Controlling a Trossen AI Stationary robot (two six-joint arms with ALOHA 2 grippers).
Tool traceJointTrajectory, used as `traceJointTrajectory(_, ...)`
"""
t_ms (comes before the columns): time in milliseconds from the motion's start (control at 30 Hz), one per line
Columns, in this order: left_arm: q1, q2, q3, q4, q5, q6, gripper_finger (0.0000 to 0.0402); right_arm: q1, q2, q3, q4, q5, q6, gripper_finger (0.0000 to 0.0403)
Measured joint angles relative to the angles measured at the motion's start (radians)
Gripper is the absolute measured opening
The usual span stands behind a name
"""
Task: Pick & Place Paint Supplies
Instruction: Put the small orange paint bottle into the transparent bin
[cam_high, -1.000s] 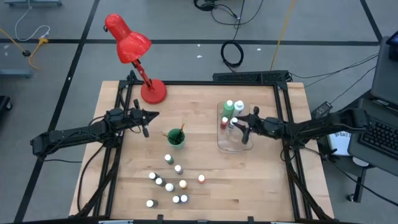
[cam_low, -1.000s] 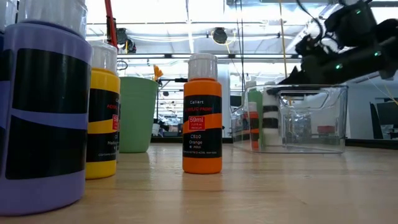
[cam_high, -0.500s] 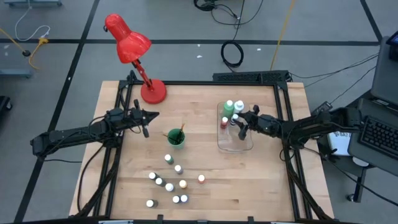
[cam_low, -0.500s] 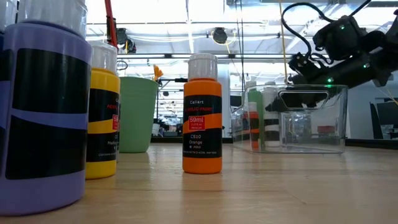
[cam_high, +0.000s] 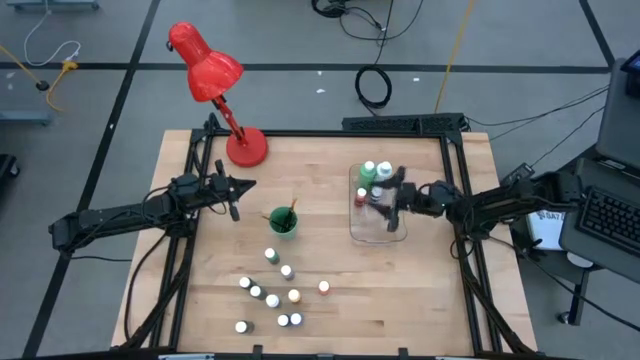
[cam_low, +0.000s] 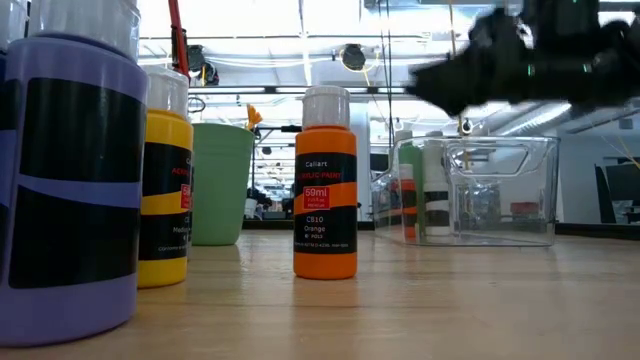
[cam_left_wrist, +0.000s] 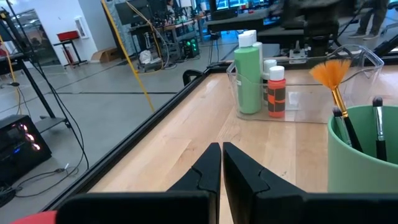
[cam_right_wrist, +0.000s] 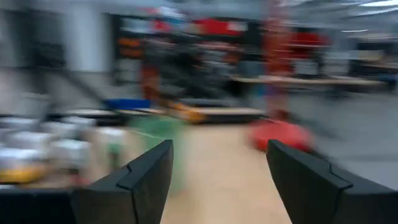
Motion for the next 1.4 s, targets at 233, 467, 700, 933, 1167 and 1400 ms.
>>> traceJointTrajectory(233,0.000,0.000,0.000,0.007,0.000,0.002,0.0021,0.274,0.264,0.371,-0.320,-0.064,-0.066,0.0253)
traceJointTrajectory(467,0.000,0.000,0.000,0.000,-0.002,0.009,0.0021,0.365,0.518,0.658,-0.567,-0.002,-0.018,0.0254)
traceJointTrajectory(700,0.000,0.000,0.000,-0.010,-0.002,0.026,0.0021,0.367,0.590,0.730,-0.677,-0.161,0.038,0.0254)
traceJointTrajectory(933,0.000,0.000,0.000,-0.008,-0.002,0.014,0.0021,0.367,0.595,0.704,-0.678,-0.258,0.033,0.0254)
traceJointTrajectory(1167,0.000,0.000,0.000,-0.008,-0.001,0.008,0.0021,0.367,0.595,0.651,-0.567,-0.258,0.005,0.0254)
traceJointTrajectory(1400,0.000,0.000,0.000,-0.008,-0.001,0.007,0.0021,0.362,0.596,0.649,-0.538,-0.153,-0.002,0.0254)
